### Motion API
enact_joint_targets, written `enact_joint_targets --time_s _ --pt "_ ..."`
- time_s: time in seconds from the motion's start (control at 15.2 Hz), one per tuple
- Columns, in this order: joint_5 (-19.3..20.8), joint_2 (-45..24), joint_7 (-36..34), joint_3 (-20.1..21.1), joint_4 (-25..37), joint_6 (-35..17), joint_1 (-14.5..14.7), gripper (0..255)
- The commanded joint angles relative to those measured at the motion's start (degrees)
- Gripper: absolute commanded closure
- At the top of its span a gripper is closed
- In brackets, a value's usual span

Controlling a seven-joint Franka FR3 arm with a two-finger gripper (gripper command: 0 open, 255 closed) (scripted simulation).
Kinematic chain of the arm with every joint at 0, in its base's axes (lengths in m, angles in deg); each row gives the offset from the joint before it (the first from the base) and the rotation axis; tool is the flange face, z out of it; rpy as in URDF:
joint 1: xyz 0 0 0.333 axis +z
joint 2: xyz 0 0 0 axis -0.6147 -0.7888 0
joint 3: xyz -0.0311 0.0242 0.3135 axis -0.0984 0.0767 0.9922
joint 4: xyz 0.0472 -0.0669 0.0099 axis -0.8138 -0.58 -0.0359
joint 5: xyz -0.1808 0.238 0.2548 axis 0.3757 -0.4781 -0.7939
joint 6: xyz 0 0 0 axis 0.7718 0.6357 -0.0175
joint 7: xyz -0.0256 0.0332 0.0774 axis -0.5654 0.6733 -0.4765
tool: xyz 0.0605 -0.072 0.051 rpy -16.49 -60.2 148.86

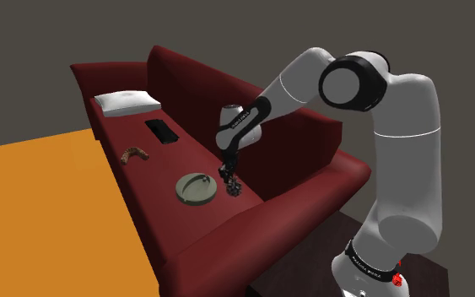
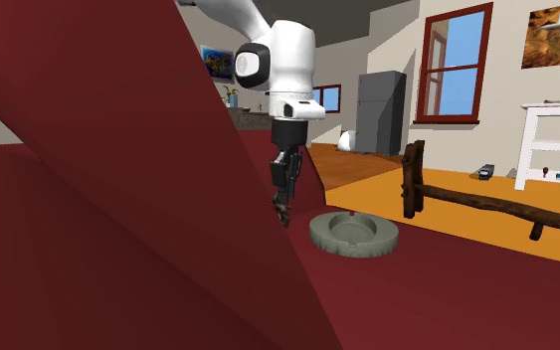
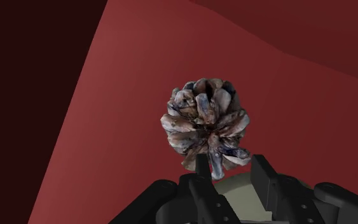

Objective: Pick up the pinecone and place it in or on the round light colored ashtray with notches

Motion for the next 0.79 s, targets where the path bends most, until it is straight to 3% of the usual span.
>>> enact_joint_targets --time_s 0.0,0.59,0.66,0.73 --pt "0.18 1.30 -0.04 -0.15 -0.17 1.15 0.01 255" --pt "0.82 5.33 -0.50 -0.51 0.00 5.31 0.20 255" --pt "0.82 5.33 -0.50 -0.51 0.00 5.31 0.20 0" --pt "1.75 3.62 0.92 -0.75 1.07 5.71 -0.14 0"
